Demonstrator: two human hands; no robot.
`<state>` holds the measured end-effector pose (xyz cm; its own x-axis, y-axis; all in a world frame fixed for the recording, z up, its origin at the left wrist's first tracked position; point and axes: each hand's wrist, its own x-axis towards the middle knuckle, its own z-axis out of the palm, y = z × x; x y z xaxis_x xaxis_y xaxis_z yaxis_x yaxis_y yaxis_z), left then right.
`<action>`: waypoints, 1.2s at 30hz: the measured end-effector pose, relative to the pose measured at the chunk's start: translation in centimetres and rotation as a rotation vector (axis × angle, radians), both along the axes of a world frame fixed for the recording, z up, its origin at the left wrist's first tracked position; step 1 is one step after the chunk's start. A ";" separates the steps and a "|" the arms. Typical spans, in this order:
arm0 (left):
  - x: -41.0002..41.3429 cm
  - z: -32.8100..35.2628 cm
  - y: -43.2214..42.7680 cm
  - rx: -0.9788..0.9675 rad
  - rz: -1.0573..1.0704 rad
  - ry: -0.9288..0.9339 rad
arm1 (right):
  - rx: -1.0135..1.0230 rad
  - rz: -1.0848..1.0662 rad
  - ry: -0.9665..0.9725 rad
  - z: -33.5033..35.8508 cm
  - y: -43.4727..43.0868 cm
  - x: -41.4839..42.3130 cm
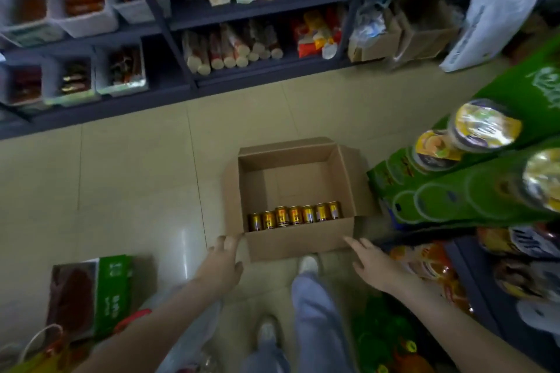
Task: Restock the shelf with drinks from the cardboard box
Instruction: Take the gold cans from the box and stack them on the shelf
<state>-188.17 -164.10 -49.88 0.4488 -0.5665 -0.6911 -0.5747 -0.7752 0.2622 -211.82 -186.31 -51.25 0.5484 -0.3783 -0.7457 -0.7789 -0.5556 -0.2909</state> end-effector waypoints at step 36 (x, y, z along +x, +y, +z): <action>8.4 -60.3 -18.0 0.389 -0.484 -0.013 | -0.098 0.655 0.065 -58.1 -9.8 18.9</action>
